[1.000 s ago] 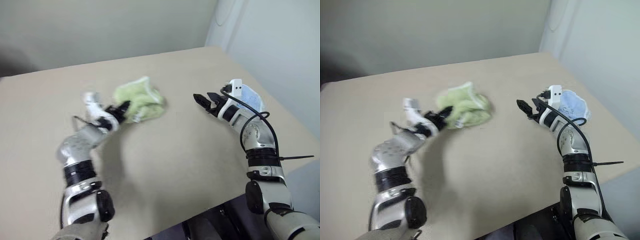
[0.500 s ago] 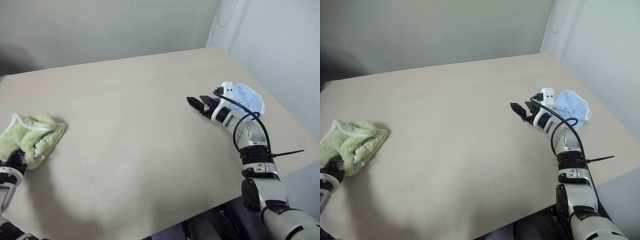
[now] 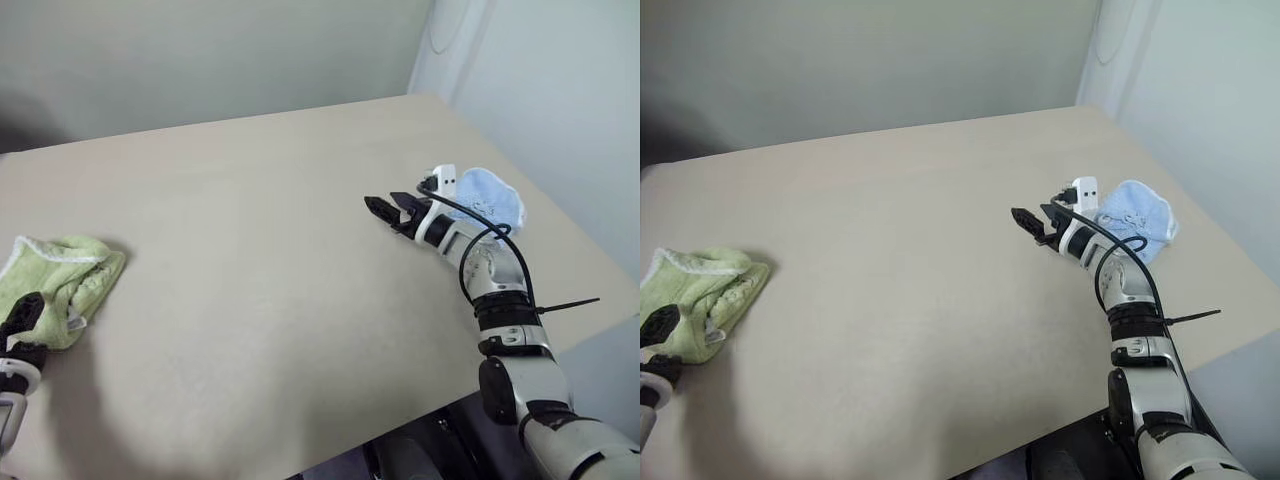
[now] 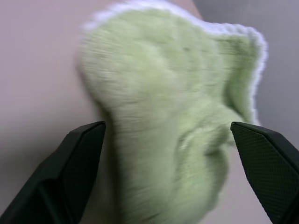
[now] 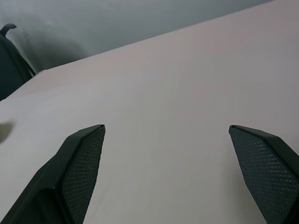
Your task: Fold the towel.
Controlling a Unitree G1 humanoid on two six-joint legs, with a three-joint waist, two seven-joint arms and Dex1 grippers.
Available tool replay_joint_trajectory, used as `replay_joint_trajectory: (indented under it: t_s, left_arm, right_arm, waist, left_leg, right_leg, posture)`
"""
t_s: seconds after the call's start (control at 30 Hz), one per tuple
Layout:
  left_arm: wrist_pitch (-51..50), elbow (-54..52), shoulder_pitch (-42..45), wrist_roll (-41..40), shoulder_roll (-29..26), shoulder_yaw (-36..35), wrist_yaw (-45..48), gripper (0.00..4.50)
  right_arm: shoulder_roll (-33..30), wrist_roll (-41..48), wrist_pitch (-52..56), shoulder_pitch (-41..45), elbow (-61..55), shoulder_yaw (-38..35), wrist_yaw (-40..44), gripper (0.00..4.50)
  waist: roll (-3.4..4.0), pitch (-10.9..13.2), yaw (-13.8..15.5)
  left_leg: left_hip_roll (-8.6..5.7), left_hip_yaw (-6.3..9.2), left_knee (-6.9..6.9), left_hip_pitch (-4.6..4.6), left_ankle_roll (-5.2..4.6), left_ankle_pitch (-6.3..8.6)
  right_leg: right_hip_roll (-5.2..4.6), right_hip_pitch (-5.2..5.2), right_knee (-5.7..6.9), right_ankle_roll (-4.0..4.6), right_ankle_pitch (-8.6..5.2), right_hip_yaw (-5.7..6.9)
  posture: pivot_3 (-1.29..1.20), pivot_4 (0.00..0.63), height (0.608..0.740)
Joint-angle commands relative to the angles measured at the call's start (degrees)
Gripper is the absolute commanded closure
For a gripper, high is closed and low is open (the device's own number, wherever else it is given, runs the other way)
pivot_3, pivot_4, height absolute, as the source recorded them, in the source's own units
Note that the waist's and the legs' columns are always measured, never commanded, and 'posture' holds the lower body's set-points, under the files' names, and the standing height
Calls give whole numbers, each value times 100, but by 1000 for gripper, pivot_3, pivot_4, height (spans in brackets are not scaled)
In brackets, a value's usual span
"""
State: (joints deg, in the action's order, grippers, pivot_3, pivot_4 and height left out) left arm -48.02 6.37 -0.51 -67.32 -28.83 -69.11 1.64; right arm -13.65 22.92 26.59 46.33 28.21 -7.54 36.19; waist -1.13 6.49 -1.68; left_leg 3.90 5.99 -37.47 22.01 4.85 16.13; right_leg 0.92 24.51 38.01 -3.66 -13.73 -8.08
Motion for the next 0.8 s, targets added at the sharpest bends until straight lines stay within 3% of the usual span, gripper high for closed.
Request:
replay_joint_trajectory:
  t_s: [0.03, 0.13, 0.2, 0.3, 0.43, 0.63, 0.8]
  left_arm:
    - [231, -180, -478, 96, -234, -223, 3, 44]
    - [828, -680, -903, 583, -414, -99, 470, 44]
    - [1245, -1824, -1211, 960, -559, 346, 1134, 44]
    - [1527, -2660, -1487, 1344, -751, 915, 1744, 44]
    - [1795, -3609, -1503, 2244, -1101, 2506, 2133, 44]
    - [2056, -3339, -898, 3109, -808, 4254, 2256, 44]
    - [2049, -3097, -678, 3377, -688, 4731, 2419, 44]
  right_arm:
    - [-55, 90, 23, -15, -317, -70, 43, 0]
    - [-105, 121, 72, -31, -344, -103, 96, 0]
    - [-364, -117, -290, -192, -439, 158, 561, 0]
    - [-614, -450, -854, -479, -675, 580, 1044, 0]
    - [-872, -406, -1102, -574, -670, 557, 1427, 0]
    - [-871, -556, -1364, -544, -446, 573, 1321, 0]
    - [-816, -564, -1350, -736, -661, 580, 1224, 0]
  waist:
    - [0, 0, -25]
    - [-2, -1, -61]
    - [-29, 3, -39]
    - [-39, 3, 88]
    - [-8, 10, 143]
    - [-10, 8, 95]
    - [-12, 7, 76]
  left_leg:
    - [0, 0, 3, 0, 0, 0]
    - [3, -1, 13, -6, 0, 0]
    - [3, -3, 18, -5, -1, 2]
    - [0, 15, 11, -9, -4, 8]
    - [-14, 6, -7, -14, -15, 15]
    - [-6, 4, -43, -13, -3, 25]
    - [6, 6, -41, -7, 4, 33]
  right_leg:
    - [0, 1, 0, 1, 0, 0]
    - [2, 3, 0, 6, -4, -4]
    - [5, 3, -2, 17, -10, 0]
    - [10, 0, -3, 44, -25, 22]
    - [0, -37, 6, 60, -25, 18]
    - [0, -34, 7, 41, -6, 14]
    - [2, -21, 8, 33, -1, 19]
  posture:
    - [0, 150, 740]
    - [0, 150, 740]
    - [0, 150, 740]
    - [0, 150, 740]
    - [0, 150, 740]
    - [0, 150, 740]
    - [0, 150, 740]
